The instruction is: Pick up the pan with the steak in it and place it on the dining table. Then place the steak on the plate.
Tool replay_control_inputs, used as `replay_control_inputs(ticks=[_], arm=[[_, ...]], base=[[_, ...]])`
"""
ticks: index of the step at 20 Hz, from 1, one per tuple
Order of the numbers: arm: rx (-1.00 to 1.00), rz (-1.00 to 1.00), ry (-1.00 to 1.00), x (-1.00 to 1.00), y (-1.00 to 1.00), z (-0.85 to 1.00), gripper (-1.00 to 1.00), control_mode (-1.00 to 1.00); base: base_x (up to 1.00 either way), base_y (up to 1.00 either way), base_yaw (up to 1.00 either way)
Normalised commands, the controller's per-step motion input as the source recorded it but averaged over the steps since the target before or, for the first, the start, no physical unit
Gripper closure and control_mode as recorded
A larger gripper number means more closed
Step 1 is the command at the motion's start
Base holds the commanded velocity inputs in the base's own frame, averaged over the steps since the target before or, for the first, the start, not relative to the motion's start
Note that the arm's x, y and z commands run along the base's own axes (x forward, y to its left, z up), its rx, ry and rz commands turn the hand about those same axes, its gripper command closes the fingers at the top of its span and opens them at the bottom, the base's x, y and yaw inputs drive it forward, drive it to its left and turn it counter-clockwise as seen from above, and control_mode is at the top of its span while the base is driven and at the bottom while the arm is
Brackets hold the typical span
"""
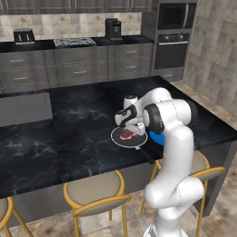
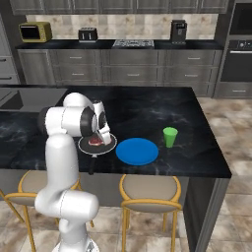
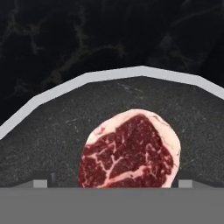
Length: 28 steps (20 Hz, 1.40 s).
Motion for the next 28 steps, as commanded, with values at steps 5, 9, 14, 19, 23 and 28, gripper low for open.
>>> replay_control_inputs(ticks=[5, 9, 14, 19, 23, 28], arm=[[0.0, -0.07, 0.01, 0.0, -0.01, -0.24, -1.0, -1.0], [0.0, -0.02, 0.01, 0.0, 0.01, -0.05, 1.0, -1.0], [0.03, -0.02, -0.01, 0.0, -0.08, 0.08, 1.0, -1.0], [0.06, -0.11, 0.01, 0.0, -0.25, 0.31, 1.0, -1.0], [0.08, -0.15, 0.05, -0.09, -0.62, 0.26, 1.0, -1.0], [0.05, -0.15, 0.07, -0.14, -0.86, 0.12, 1.0, -1.0]], base=[[0.0, 0.0, 0.0], [0.0, 0.0, 0.0], [0.0, 0.0, 0.0], [0.0, 0.0, 0.0], [0.0, 0.0, 0.0], [0.0, 0.0, 0.0]])
